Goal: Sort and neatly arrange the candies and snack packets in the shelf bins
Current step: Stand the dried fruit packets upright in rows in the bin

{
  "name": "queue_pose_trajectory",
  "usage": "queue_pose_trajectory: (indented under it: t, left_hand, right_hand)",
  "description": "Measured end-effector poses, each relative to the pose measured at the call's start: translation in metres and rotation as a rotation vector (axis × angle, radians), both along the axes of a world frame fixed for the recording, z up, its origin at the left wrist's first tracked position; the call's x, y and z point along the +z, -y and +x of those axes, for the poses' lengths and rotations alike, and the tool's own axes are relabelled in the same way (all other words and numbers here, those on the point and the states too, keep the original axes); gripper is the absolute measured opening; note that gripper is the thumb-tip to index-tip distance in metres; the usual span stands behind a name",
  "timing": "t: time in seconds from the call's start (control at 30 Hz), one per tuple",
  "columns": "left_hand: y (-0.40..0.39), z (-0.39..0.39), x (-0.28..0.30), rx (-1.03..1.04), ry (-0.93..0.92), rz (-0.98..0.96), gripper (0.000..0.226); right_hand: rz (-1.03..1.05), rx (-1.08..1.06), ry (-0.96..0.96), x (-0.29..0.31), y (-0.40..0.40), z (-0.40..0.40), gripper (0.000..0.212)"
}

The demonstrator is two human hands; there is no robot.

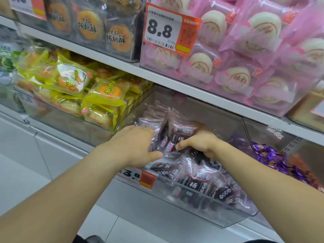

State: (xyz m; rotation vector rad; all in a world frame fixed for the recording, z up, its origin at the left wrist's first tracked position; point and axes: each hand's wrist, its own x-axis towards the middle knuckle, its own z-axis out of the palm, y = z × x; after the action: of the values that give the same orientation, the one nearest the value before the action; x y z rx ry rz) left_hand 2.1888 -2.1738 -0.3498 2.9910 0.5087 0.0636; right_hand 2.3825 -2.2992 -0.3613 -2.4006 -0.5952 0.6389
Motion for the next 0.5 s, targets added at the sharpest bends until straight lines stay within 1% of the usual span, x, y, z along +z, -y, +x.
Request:
queue_pose_trajectory:
  t: [0.07, 0.13, 0.2, 0.27, 0.3, 0.4, 0.5]
  left_hand:
    - [0.001, 0.001, 0.001, 0.009, -0.006, -0.001, 0.043]
    - [0.001, 0.002, -0.001, 0.023, -0.016, -0.019, 0.044]
    - [0.000, 0.005, -0.004, 0.039, -0.016, -0.040, 0.047]
    - [-0.001, 0.006, -0.005, 0.060, -0.011, -0.051, 0.061]
    - [-0.001, 0.006, -0.006, 0.067, -0.009, -0.056, 0.065]
    - [-0.002, 0.005, -0.006, 0.072, 0.007, -0.057, 0.068]
    - [-0.001, 0.004, -0.005, 0.074, 0.015, -0.050, 0.068]
  right_hand:
    - [0.062, 0.003, 0.049, 0.000, -0.007, -0.006, 0.056]
    - [0.110, 0.003, 0.044, -0.004, -0.012, -0.007, 0.058]
    - [0.120, 0.019, 0.068, -0.007, -0.013, -0.010, 0.071]
    - [0.069, 0.042, 0.149, -0.008, -0.014, -0.013, 0.090]
    - [0.044, 0.053, 0.185, -0.007, -0.014, -0.015, 0.096]
    - [-0.082, 0.071, 0.262, -0.002, -0.011, -0.019, 0.093]
    - [-0.182, 0.121, 0.322, 0.004, -0.010, -0.018, 0.101]
